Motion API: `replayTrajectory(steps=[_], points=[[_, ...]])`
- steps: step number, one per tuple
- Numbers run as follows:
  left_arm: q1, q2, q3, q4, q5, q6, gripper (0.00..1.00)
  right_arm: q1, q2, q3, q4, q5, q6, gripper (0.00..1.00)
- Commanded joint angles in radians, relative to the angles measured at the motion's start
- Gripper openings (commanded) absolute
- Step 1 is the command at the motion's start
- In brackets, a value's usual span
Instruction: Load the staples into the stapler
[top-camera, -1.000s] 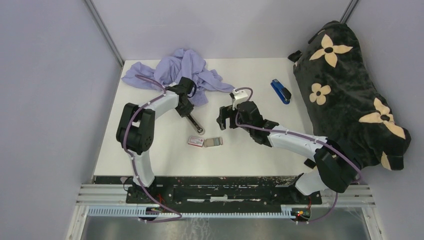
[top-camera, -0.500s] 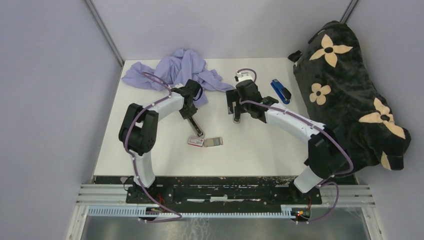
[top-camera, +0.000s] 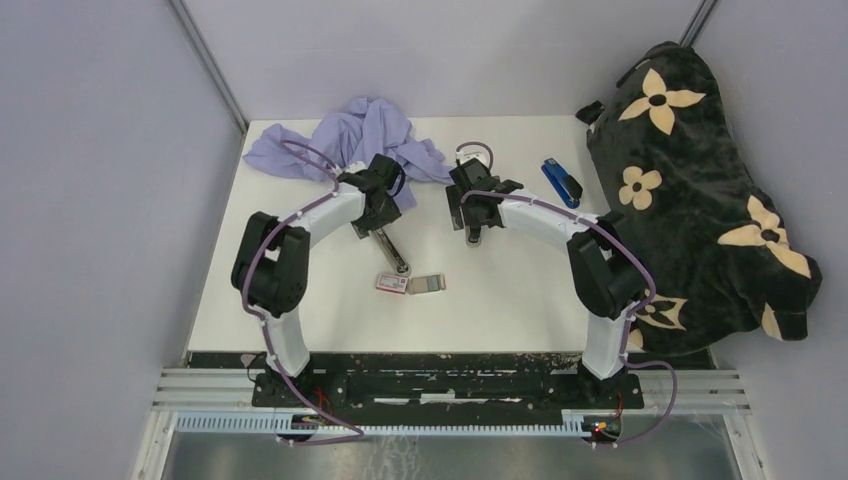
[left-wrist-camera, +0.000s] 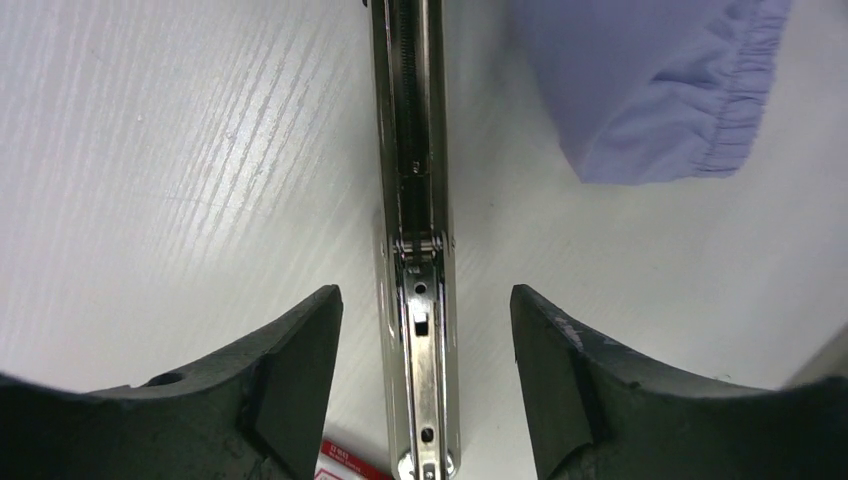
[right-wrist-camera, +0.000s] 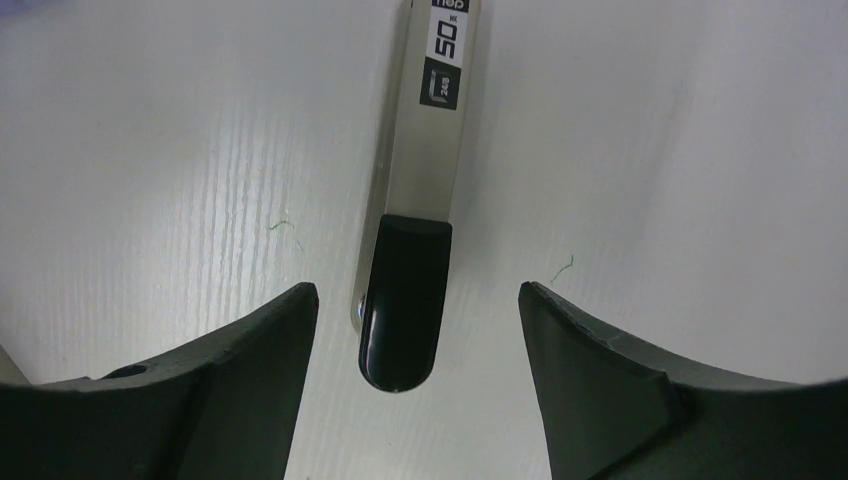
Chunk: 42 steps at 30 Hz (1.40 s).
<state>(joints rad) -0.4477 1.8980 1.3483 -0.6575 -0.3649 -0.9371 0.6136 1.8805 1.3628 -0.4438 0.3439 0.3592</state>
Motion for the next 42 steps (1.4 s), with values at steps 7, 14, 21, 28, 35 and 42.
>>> replayTrajectory(steps=[7,14,21,28,35,42], points=[[-0.006,-0.314,-0.154,0.183,0.076,0.126,0.77,-0.012,0.104,0.117,-0.026,0.043,-0.005,0.73],[-0.006,-0.515,-0.365,0.426,0.191,0.216,0.78,-0.013,0.108,0.111,-0.03,0.044,0.001,0.53],[-0.006,-0.579,-0.481,0.562,0.345,0.261,0.8,-0.012,0.0,0.04,-0.003,0.01,0.018,0.19],[-0.007,-0.58,-0.557,0.721,0.512,0.226,0.79,-0.013,-0.177,-0.082,0.068,-0.055,0.038,0.01],[-0.03,-0.547,-0.578,0.805,0.601,0.14,0.79,-0.011,-0.351,-0.215,0.209,-0.214,0.11,0.01],[-0.084,-0.479,-0.582,0.922,0.658,0.04,0.77,-0.01,-0.438,-0.34,0.404,-0.374,0.255,0.01]])
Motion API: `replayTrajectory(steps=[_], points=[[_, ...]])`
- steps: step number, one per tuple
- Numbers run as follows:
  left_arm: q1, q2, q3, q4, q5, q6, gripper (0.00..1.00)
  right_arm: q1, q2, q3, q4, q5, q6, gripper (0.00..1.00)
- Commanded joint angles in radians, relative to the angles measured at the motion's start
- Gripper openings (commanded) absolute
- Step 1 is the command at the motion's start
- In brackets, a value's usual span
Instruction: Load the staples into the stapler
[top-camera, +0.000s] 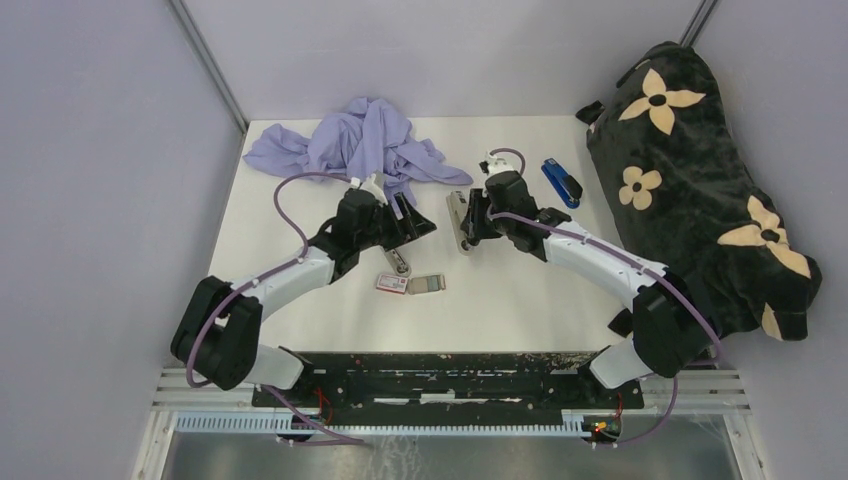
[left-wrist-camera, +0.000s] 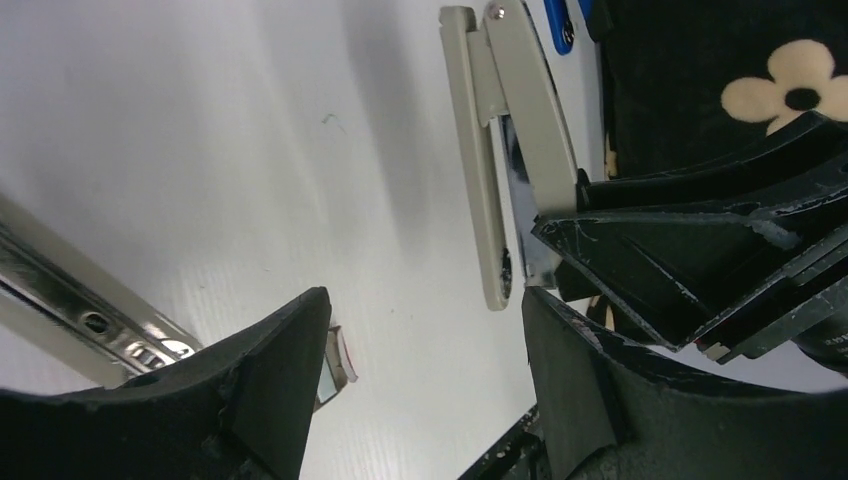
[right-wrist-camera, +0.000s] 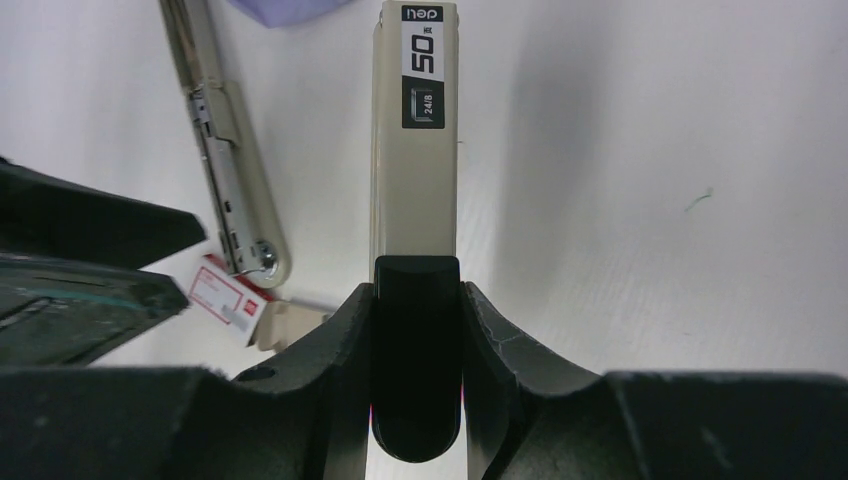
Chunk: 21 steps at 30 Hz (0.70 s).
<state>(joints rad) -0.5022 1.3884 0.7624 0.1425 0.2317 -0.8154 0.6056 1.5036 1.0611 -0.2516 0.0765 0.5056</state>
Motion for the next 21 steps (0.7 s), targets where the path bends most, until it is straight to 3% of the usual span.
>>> replayTrajectory(steps=[1,21], points=[[-0.038,0.038,0.008,0.124,0.057,-0.087,0.76,0.001,-0.069,-0.051,0.237,-0.121,0.126,0.01],[-0.118,0.17,0.051,0.128,0.001,-0.153,0.48,0.03,-0.133,-0.156,0.462,-0.162,0.225,0.01]])
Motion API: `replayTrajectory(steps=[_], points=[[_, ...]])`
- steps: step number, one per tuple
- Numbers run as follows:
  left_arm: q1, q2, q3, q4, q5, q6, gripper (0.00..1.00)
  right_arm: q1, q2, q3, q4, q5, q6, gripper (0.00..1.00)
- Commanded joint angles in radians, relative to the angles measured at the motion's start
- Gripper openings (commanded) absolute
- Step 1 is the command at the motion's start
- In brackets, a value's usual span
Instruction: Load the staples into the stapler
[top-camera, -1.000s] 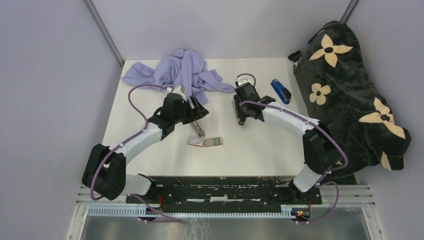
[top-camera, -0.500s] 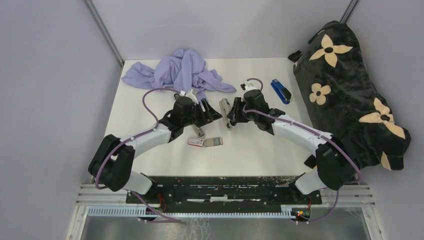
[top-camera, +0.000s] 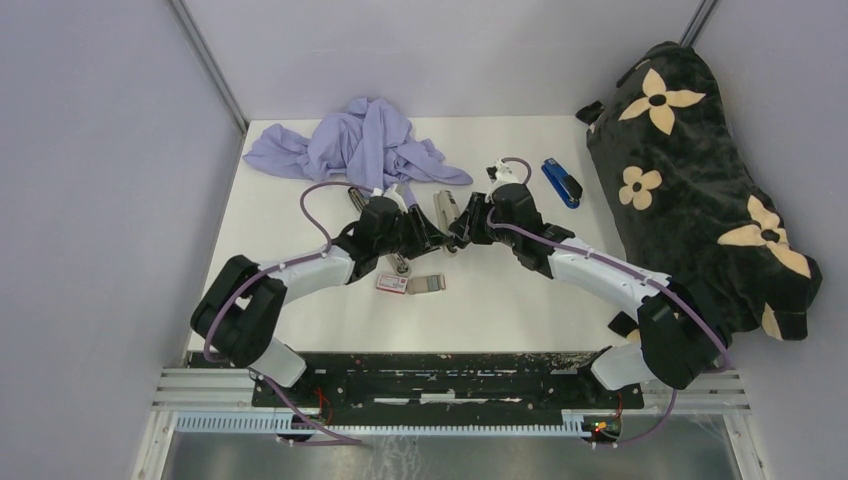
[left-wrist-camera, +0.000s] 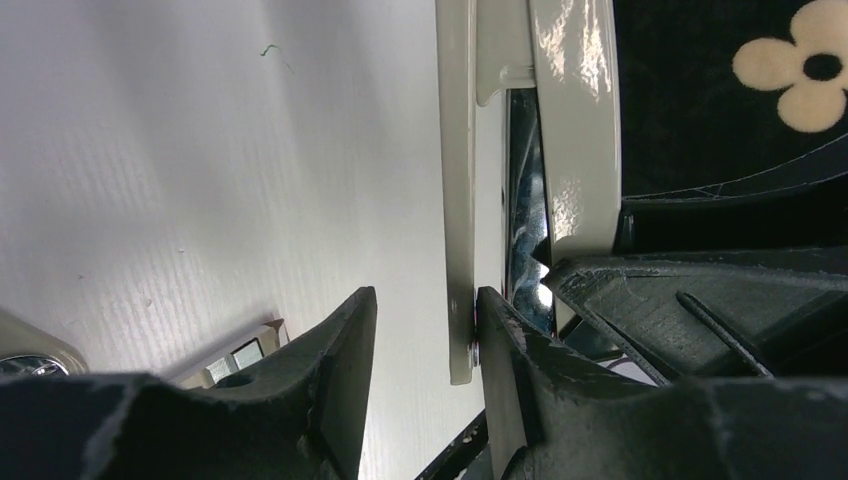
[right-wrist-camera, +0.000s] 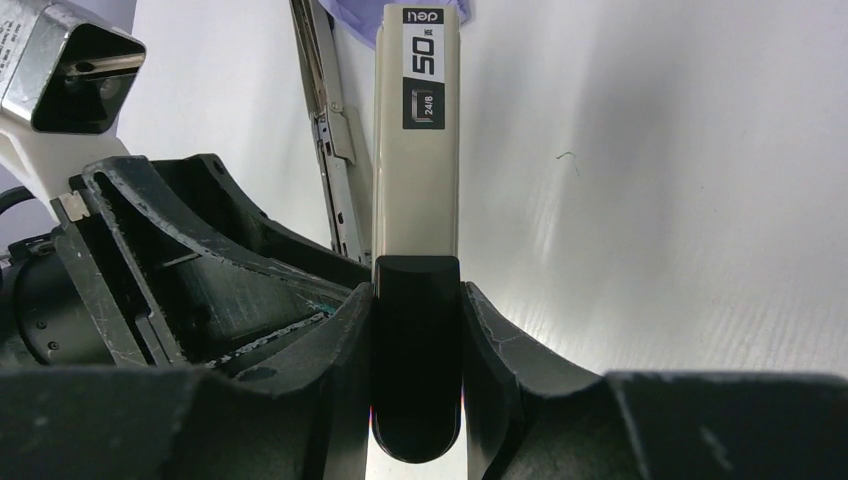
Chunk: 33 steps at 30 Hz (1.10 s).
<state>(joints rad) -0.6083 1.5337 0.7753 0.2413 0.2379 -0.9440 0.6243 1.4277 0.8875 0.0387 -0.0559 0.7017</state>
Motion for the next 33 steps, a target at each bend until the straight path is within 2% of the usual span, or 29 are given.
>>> replayTrajectory(steps=[1,9,13,14,15,20,23,25,33], points=[[-0.016,0.028,0.042,0.033,-0.001,-0.025,0.47,0.012,-0.057,0.015,0.178,-0.031,0.031,0.01],[-0.042,0.071,0.053,0.069,0.027,-0.05,0.31,0.018,-0.053,0.009,0.203,-0.039,0.033,0.01],[-0.044,0.066,0.042,0.087,0.023,-0.06,0.07,0.018,-0.056,0.013,0.185,-0.049,0.02,0.01],[-0.043,0.059,0.038,0.091,0.018,-0.062,0.03,0.017,-0.06,0.014,0.179,-0.051,0.017,0.01],[-0.043,0.048,0.032,0.092,0.009,-0.063,0.03,0.018,-0.065,0.013,0.171,-0.051,0.012,0.06],[-0.04,0.01,0.02,0.097,-0.033,-0.091,0.03,0.018,-0.098,0.006,0.128,-0.062,-0.001,0.44],[-0.037,-0.001,0.013,0.116,-0.038,-0.121,0.03,0.018,-0.108,-0.003,0.11,-0.075,-0.008,0.59],[-0.035,-0.005,0.009,0.129,-0.041,-0.143,0.03,0.018,-0.11,-0.012,0.1,-0.077,-0.01,0.64],[-0.03,-0.023,-0.022,0.191,-0.044,-0.213,0.03,0.018,-0.115,-0.064,0.098,-0.057,-0.017,0.65]])
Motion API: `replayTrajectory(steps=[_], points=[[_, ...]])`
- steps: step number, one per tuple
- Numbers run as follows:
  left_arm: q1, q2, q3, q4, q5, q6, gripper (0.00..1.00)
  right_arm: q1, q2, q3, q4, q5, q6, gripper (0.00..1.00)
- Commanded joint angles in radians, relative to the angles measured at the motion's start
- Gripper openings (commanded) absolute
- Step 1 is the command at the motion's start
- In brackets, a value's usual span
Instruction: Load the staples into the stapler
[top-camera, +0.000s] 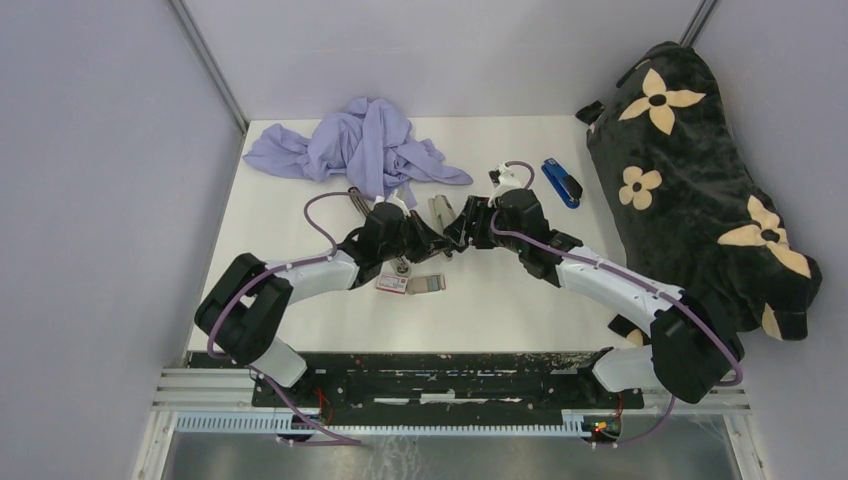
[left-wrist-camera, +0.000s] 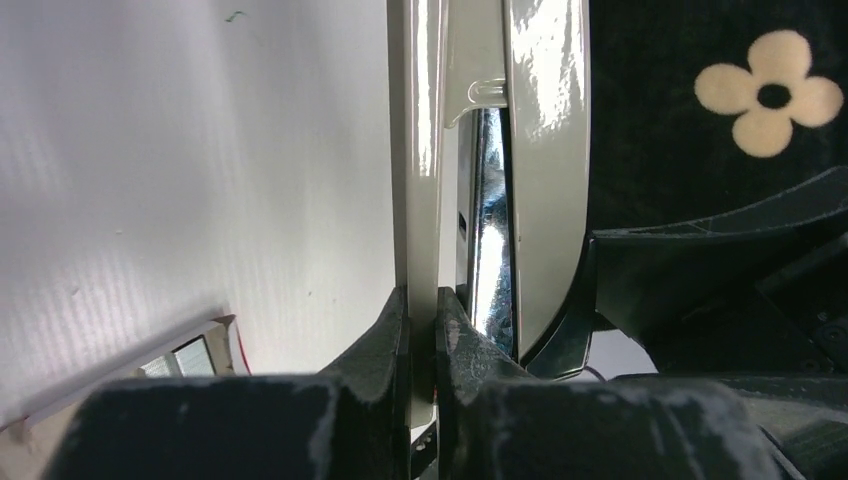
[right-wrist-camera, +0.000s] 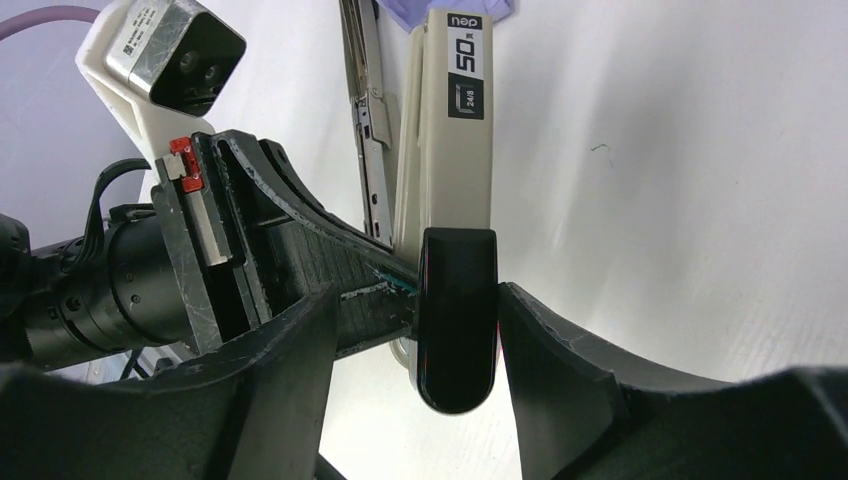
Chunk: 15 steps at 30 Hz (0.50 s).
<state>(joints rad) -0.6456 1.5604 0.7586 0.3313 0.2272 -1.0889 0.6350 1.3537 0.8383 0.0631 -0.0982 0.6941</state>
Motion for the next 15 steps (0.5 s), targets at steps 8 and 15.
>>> replayTrajectory(steps=[8,15], points=[[0.011,-0.083,-0.048,0.181,-0.039,-0.1,0.03,0.007,-0.017,-0.042,0.094,-0.006,-0.009,0.64],[0.012,-0.103,-0.082,0.246,-0.031,-0.117,0.03,0.005,0.016,-0.06,0.139,-0.015,0.008,0.64]])
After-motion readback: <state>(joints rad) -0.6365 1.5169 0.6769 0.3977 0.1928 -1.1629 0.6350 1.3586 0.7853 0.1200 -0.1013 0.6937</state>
